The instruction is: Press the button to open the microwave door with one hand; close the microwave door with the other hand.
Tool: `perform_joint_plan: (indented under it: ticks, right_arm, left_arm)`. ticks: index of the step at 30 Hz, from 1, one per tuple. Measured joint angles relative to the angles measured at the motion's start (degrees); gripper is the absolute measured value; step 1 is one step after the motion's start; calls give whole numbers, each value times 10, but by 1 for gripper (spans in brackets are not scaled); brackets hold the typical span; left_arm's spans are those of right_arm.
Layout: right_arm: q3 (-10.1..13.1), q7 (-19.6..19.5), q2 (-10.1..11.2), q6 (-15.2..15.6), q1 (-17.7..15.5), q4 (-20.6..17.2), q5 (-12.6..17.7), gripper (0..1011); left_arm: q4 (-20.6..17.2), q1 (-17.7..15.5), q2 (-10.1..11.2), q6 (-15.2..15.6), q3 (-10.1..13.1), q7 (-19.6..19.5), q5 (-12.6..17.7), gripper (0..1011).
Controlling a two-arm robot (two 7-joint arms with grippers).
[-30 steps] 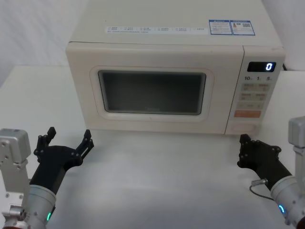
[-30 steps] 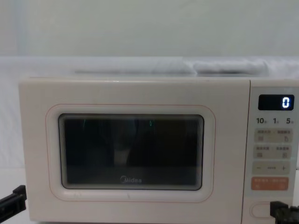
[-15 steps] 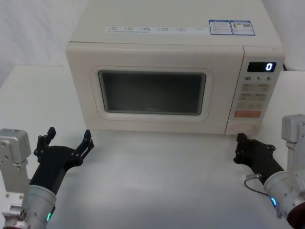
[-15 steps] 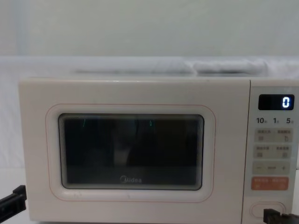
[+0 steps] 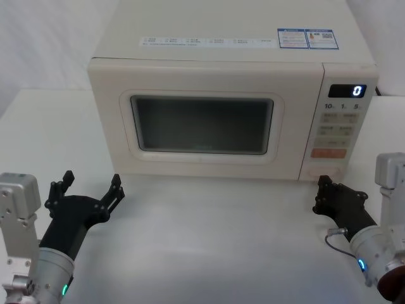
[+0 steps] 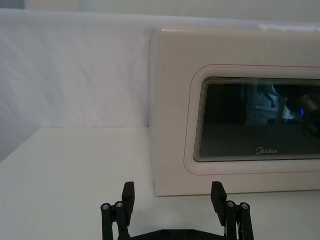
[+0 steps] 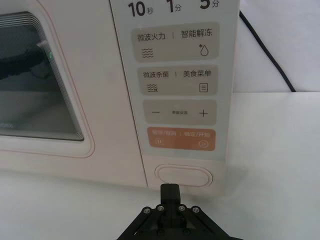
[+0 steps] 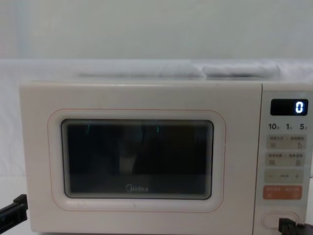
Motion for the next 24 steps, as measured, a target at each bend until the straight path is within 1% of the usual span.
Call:
perform_joint_plan:
  ticks: [12, 24]
  right_arm:
    - [2, 0, -3, -4, 16, 18, -1, 0]
    - [-3, 2, -4, -6, 39, 48, -12, 0]
  left_arm:
    - [0, 0, 0, 0, 0, 0, 0, 1001]
    - [0, 0, 0, 0, 0, 0, 0, 1001]
